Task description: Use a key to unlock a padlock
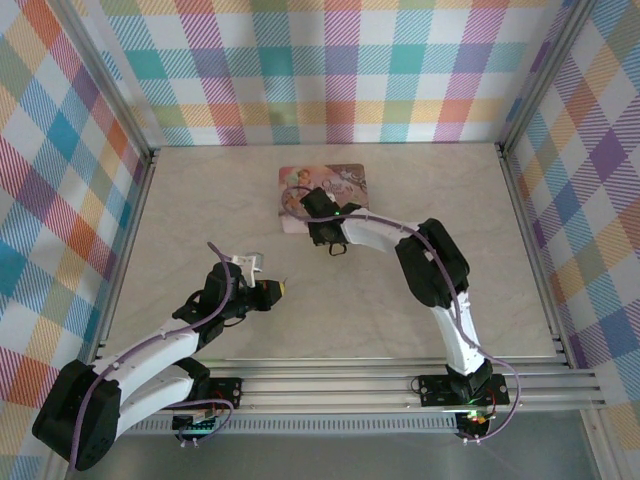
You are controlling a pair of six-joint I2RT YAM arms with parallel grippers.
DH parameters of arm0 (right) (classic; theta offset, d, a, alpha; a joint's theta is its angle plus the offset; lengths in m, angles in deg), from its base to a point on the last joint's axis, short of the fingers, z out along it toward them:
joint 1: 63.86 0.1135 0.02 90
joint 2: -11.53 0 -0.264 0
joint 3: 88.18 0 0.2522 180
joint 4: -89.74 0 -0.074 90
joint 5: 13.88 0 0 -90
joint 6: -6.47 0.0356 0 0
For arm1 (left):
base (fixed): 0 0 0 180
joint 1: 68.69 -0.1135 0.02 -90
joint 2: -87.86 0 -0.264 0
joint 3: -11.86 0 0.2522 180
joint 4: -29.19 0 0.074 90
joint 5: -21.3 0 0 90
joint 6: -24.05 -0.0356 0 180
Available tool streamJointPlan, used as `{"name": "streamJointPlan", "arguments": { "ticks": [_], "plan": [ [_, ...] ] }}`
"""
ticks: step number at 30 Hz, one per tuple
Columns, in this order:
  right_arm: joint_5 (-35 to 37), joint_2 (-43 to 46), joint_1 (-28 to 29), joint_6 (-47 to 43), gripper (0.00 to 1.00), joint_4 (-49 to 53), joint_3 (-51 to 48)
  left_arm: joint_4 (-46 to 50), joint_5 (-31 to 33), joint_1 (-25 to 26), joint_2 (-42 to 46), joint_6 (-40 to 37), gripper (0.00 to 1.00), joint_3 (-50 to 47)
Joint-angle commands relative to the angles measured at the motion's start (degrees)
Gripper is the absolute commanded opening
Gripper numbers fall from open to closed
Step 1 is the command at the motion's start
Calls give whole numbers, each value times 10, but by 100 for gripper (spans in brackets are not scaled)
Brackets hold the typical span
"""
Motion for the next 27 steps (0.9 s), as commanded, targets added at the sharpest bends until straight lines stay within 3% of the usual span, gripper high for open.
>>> {"name": "streamJointPlan", "arguments": {
  "ticks": [1, 6, 15, 27],
  "plan": [
    [-54, 60, 2, 6, 0, 21, -45, -70, -40, -5, -5, -8, 0, -9],
    [-91, 121, 2, 31, 0, 39, -95, -123, -76, -2, -29, -23, 0, 1],
    [-150, 212, -4, 80, 0, 94, -141, -142, -71, 39, -96, -37, 0, 46],
    [-271, 219, -57, 105, 0, 220, -49, -305, -24, 79, -162, -41, 0, 43]
  ]
}}
